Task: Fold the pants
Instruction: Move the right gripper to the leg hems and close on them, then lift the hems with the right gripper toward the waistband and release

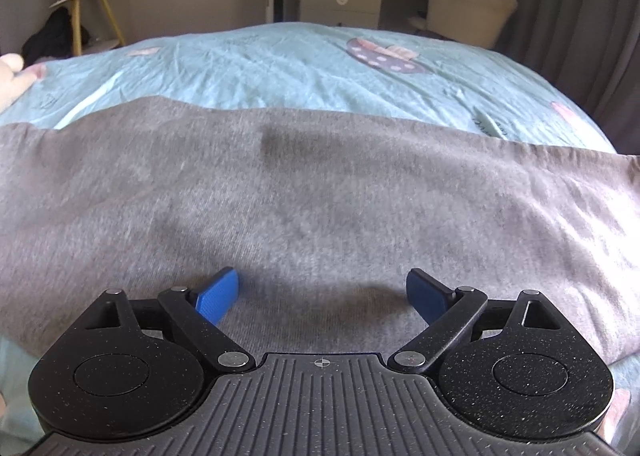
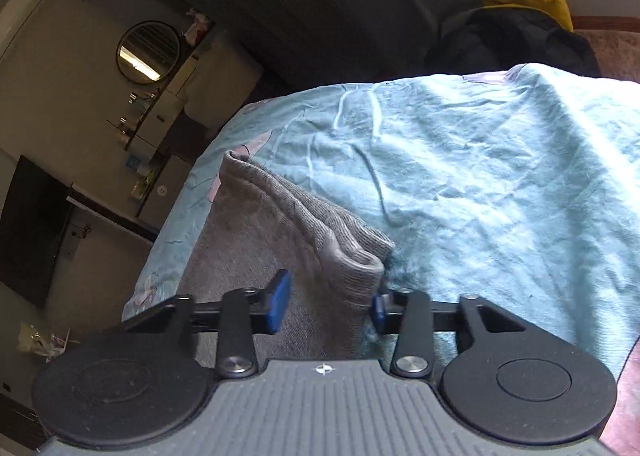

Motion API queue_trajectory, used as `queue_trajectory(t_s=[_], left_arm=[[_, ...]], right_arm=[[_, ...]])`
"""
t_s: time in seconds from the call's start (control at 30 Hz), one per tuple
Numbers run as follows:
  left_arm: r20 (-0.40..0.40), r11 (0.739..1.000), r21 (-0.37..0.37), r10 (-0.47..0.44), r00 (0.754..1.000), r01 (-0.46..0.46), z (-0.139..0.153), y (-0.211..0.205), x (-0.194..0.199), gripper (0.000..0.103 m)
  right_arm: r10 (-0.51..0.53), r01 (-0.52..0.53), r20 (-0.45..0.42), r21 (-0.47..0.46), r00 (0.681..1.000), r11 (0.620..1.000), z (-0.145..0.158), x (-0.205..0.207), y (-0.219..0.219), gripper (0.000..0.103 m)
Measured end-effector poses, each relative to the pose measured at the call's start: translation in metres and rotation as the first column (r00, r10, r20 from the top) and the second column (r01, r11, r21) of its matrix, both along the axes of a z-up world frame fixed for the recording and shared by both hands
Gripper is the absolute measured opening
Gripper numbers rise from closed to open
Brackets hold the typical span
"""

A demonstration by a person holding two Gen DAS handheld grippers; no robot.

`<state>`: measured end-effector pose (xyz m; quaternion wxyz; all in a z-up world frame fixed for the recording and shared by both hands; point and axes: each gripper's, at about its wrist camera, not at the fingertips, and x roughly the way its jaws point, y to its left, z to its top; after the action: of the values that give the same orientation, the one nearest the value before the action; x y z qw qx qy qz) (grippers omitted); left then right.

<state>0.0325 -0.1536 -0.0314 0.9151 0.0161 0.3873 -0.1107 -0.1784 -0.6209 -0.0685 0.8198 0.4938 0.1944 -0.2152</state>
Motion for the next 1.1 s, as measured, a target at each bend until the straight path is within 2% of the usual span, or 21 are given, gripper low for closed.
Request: queue_trajectory(t_s=[0.1,0.17,0.23,0.33,0.47,0.5,0.53,0.77,0.93,1.03,1.1], left_arm=[[0.009,0.999,0.007,-0.034,0.999,0.034,-0.001,-0.006,-0.003,0.095],[0.015,0.999,0.031,-0.041,0.999,0.041,-0.003,-0.01,-0.004,0.095],[0.018,0.998,0.035,-0.043,0.999,0.042,-0.003,-0.011,-0.004,0.095],[0.016,0.999,0.012,-0.043,0.999,0.042,-0.002,-0.008,-0.004,0.095],[0.013,0.999,0.023,-0.045,0.999,0.044,-0.004,-0.01,-0.003,0.095],[0.014,0.999,0.025,-0.045,0.999,0.045,-0.004,-0.01,-0.004,0.095],[0.014,0.999,0.025,-0.045,0.999,0.044,-0.004,-0.01,-0.004,0.095],[0.016,0.999,-0.002,-0.037,0.999,0.037,-0.002,-0.007,-0.003,0.095],[0.029,0.999,-0.015,-0.035,0.999,0.036,0.001,-0.006,-0.003,0.095],[0.038,0.999,-0.036,-0.028,0.999,0.03,0.004,-0.003,-0.003,0.095],[0.041,0.998,-0.051,-0.021,0.999,0.023,0.005,0.001,-0.003,0.094]], right_arm=[[-0.007,0.007,0.023,-0.012,1.0,1.0,-0.001,-0.001,0.002,0.02],[-0.022,0.022,-0.013,0.006,1.0,1.0,-0.006,0.004,-0.002,0.025],[-0.032,0.032,-0.004,0.039,0.999,0.999,-0.013,0.006,-0.006,0.034],[-0.042,0.041,0.012,0.069,0.999,0.997,-0.016,0.008,-0.012,0.035],[-0.041,0.041,0.007,0.086,0.999,0.995,-0.015,0.019,-0.018,0.035],[-0.038,0.037,0.004,0.078,0.999,0.996,-0.013,0.02,-0.017,0.027],[-0.028,0.028,0.008,0.062,1.0,0.998,-0.009,0.025,-0.018,0.014],[0.048,-0.05,-0.02,-0.157,0.999,0.986,0.043,0.042,0.011,0.011],[0.176,-0.179,-0.038,-0.325,0.984,0.929,0.089,0.068,0.058,0.011],[0.304,-0.301,-0.061,-0.417,0.951,0.858,0.111,0.089,0.103,0.011],[0.393,-0.384,-0.08,-0.458,0.916,0.801,0.118,0.102,0.135,0.011]])
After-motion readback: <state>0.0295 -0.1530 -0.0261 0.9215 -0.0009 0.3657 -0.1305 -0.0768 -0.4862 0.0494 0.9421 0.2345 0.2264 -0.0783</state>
